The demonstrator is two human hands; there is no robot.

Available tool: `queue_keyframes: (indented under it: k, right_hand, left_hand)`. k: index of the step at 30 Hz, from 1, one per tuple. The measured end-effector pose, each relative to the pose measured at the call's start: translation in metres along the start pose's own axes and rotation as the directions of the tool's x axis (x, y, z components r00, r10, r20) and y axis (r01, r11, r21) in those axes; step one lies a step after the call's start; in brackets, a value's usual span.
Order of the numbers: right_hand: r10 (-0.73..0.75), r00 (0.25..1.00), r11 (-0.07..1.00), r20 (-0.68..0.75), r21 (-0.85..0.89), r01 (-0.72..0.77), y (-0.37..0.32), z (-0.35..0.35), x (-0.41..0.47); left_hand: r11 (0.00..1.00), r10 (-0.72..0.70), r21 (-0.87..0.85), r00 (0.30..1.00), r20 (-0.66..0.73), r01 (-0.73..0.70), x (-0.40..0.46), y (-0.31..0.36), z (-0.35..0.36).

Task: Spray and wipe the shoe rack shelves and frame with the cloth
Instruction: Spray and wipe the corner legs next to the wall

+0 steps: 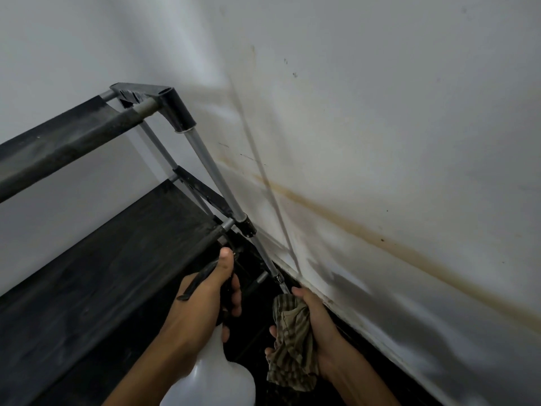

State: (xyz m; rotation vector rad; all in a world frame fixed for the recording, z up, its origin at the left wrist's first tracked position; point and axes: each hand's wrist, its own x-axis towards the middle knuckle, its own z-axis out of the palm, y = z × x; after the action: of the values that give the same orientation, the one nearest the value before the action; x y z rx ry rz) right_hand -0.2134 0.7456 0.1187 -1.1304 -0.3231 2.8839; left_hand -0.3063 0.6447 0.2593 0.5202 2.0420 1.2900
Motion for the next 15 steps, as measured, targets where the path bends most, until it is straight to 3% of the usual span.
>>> queue_keyframes:
  k: [9,15]
  right_hand:
    - [-0.013,1.000,1.000,-0.017,-0.023,0.012,0.003,0.004,-0.007]
    - [-0.141,0.988,0.989,-0.058,-0.050,0.139,0.005,0.008,-0.012]
  left_hand:
    - [1.000,-0.013,0.013,0.999,-0.037,0.014,0.003,0.001,0.003]
    - [1.000,-0.027,0.004,0.999,-0.041,0.027,0.003,0.003,0.003]
